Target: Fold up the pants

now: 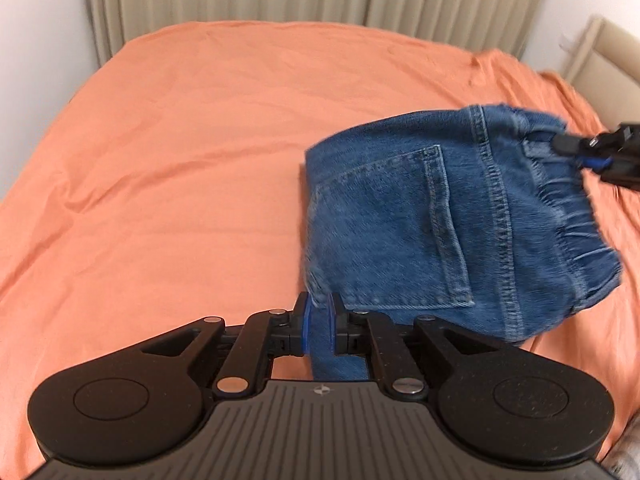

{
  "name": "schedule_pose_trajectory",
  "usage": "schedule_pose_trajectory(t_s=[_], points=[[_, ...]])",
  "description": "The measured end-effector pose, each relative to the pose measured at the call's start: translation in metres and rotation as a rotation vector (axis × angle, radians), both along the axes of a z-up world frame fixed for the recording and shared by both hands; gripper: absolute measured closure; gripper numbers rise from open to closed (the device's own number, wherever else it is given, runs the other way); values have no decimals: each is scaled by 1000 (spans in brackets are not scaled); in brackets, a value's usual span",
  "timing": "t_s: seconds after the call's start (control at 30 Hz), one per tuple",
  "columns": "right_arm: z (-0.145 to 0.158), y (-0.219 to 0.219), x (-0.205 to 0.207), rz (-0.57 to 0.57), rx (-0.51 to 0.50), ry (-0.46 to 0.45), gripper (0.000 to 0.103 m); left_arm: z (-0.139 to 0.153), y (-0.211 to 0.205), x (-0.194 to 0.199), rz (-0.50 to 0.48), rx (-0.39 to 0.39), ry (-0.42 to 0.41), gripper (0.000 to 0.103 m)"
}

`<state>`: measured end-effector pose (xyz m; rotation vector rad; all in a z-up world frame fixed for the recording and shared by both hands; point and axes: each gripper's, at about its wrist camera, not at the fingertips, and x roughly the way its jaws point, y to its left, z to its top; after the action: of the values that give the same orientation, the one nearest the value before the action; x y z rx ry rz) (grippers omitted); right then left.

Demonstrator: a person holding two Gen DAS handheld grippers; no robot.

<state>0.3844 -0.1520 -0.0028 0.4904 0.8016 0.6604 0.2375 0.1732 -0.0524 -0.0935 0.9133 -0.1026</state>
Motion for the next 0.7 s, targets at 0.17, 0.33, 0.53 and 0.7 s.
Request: schedule_pose_trajectory(t_s=[0.17,0.33,0.53,0.7], points=[[80,11,16,62,-69,-92,94,12,10,12,44,-75,-41,93],[95,-31,33,1,-127,-88,94,11,6,29,23,-119,-59,93],[19,-115,63,-157,-191,71,95,-11,-13,57,-28,-103,-38,93],[-68,-160,84,-272,-209,201,97,-30,-35,79,-79,-68,-31,93]])
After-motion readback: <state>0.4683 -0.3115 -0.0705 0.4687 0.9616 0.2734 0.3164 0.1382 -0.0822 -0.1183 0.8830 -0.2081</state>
